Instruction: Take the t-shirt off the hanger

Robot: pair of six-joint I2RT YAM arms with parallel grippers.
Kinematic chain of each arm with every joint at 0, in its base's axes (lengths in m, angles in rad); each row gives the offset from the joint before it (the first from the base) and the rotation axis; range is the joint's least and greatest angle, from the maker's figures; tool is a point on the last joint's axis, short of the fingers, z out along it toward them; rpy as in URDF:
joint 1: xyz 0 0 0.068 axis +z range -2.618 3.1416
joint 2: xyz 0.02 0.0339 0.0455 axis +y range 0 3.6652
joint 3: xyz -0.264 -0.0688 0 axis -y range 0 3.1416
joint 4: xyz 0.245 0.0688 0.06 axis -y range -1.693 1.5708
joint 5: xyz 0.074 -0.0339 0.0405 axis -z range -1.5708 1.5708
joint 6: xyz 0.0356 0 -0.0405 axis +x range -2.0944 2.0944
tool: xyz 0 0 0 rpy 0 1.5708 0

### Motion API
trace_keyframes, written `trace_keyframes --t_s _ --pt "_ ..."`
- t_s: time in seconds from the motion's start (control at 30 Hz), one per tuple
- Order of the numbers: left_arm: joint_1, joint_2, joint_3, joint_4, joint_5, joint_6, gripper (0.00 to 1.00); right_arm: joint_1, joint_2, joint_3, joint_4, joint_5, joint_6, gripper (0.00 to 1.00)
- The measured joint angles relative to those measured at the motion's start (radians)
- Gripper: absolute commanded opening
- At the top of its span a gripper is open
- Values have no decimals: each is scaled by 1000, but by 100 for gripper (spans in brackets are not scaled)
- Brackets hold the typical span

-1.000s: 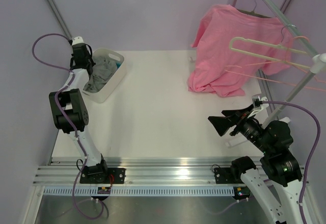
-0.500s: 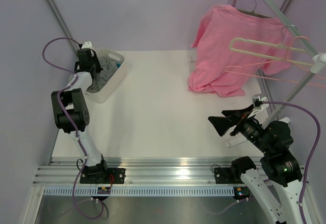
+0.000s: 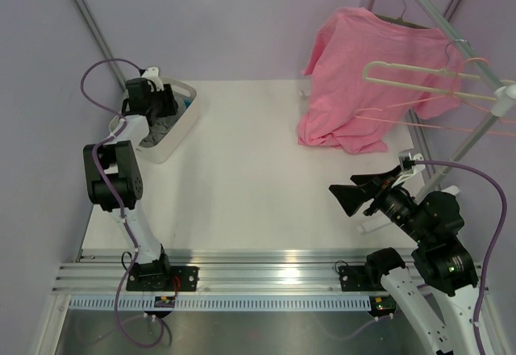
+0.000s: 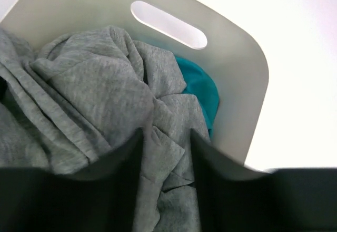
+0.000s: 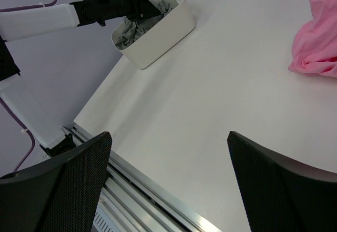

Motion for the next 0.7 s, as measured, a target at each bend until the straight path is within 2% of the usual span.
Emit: trace_keyframes --t_s 0.03,0.07,0.13,0.23,0.4,0.57,0.7 --pt "-1 -6 -7 3 -1 1 81 0 0 0 0 -1 0 99" --pt "-2 -15 -13 1 -8 -7 87 0 1 0 0 -1 0 99" --pt "-2 -40 -17 -5 -23 -24 92 0 2 0 0 -2 0 99" --pt "-3 -79 -3 -17 -89 -48 93 0 0 0 0 -2 0 99" --pt "-3 -100 81 -62 -299 -87 92 0 -4 0 0 -5 0 99" --pt "-2 -76 179 -162 -490 -106 85 0 -4 0 0 -12 0 99" --pt "11 -17 233 -204 -528 -122 76 0 -8 -1 0 -12 0 99"
